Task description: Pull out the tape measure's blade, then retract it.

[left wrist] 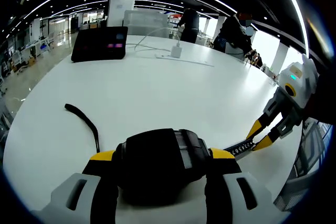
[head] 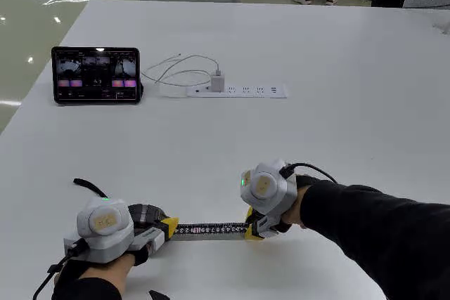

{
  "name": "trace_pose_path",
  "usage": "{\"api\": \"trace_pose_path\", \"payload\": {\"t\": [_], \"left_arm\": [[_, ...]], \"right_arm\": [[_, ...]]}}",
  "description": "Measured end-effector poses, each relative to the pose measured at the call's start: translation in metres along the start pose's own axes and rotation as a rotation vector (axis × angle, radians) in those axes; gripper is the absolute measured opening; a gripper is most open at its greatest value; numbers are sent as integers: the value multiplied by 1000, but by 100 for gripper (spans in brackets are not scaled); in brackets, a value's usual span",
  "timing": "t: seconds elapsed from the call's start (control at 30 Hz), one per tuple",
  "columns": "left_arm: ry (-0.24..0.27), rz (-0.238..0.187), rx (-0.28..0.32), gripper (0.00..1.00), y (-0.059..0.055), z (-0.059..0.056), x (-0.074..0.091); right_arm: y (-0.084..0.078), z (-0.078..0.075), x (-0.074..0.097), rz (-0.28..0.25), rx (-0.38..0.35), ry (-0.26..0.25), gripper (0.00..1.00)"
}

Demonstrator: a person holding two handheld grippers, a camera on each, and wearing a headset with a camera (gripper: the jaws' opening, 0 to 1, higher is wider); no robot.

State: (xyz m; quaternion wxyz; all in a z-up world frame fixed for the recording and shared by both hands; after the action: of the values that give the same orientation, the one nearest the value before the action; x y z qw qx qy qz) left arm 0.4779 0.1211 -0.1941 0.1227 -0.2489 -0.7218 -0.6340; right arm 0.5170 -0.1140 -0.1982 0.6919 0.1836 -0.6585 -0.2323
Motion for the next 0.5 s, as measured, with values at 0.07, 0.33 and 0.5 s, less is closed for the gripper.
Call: {"api": "trace_pose_path", "payload": {"t": [0.07, 0.33, 0.5], "left_arm": [[0, 0, 0, 63, 0, 0, 0], [-1, 0, 1, 63, 0, 0, 0], [-5, 2, 1, 63, 0, 0, 0]], "right_arm": [[0, 0, 0, 0, 1, 0, 10], [2, 0, -2, -6, 1, 1, 10], [4, 0, -2, -10, -7, 2, 10]]}}
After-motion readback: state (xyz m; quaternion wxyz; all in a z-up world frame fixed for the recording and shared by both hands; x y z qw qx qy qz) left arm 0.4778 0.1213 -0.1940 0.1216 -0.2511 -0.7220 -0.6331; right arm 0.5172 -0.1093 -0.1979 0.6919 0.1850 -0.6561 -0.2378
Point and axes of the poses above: the centre of the closed fingertips' face, and the gripper's own axes: x roughly backward along the fingers, z roughly to its left, y roughly out of its top, the point moved 8 cm from there along x, roughly backward along the fingers, and after that the axes turned 10 degrees about -z, right-handed, at the moved point
